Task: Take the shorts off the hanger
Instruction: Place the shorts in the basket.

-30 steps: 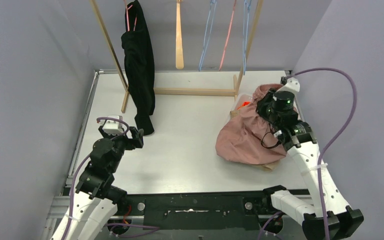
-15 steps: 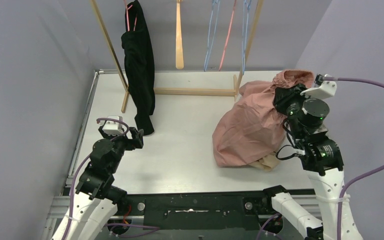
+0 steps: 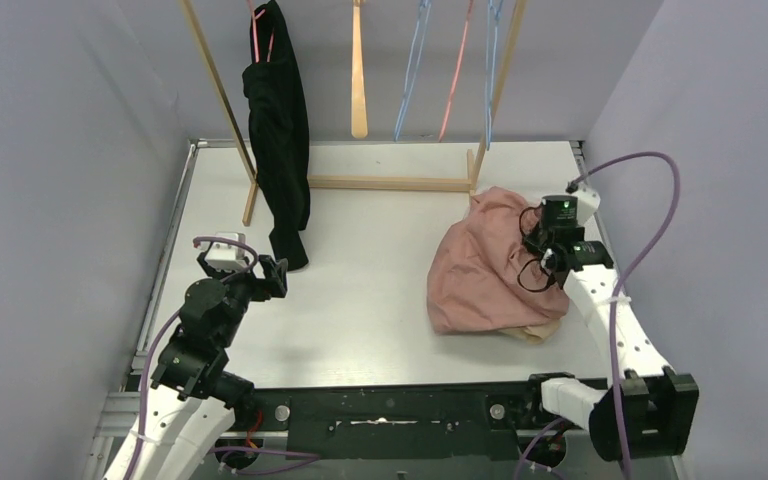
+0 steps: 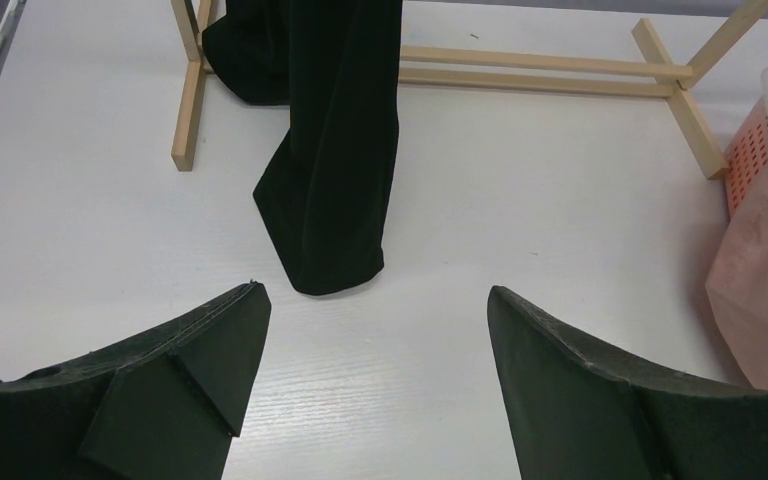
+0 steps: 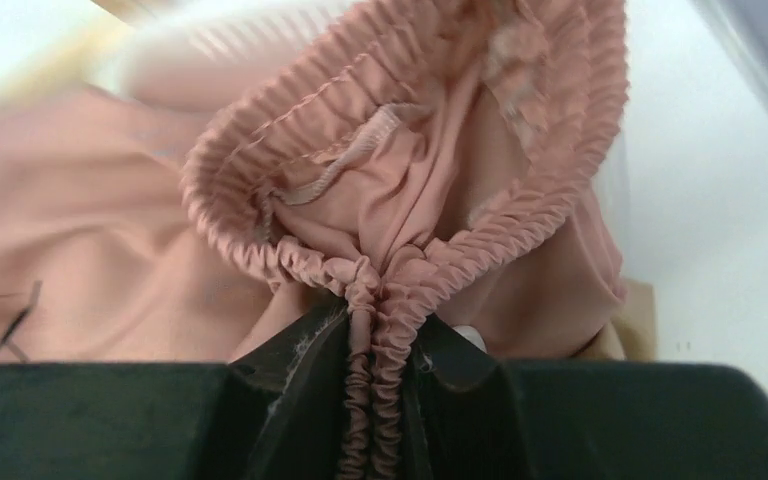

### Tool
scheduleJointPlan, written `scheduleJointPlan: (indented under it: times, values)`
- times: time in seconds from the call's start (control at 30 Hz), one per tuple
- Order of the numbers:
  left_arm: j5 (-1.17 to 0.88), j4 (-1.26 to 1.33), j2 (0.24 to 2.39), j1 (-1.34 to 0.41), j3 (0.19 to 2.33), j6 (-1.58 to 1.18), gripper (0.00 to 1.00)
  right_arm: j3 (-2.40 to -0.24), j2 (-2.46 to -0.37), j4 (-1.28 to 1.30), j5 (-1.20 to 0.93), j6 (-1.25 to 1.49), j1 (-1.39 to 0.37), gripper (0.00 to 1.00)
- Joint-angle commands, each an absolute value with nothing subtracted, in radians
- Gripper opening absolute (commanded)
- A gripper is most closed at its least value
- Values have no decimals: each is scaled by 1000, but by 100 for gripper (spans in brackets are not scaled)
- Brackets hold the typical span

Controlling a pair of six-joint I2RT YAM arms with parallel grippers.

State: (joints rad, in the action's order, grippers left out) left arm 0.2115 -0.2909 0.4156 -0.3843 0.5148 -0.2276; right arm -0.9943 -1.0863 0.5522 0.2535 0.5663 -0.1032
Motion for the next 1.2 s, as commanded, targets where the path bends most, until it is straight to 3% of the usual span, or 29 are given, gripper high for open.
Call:
scheduleJointPlan:
  times: [0.0,0.17,0.3,0.4,0.63,0.83,0.93,1.17]
  values:
    - [202,-227,401,-388,525,-218,80,-881,-1170,517,143,601,-31,12]
    - [199,-224,396,-388,523,-218,80,-921,-1194,597,185,558,-29,21]
    - [199,-224,394,-389,523,-218,80,-1019,-1086,633,170,501,-32,55]
    - [201,-224,394,-389,522,-217,80,-1075,-993,643,128,468,-37,67]
    - [202,-224,397,-388,523,-215,80,-1134,-863,698,53,468,-100,73]
    - [207,-227,399,-388,523,-215,80,-986,-724,601,62,531,-365,73]
    - [207,-227,402,-388,523,-215,80,-902,-744,556,164,543,-570,73]
    - [219,-233,403,-389,526,-215,80,-967,-992,610,712,431,-1123,76]
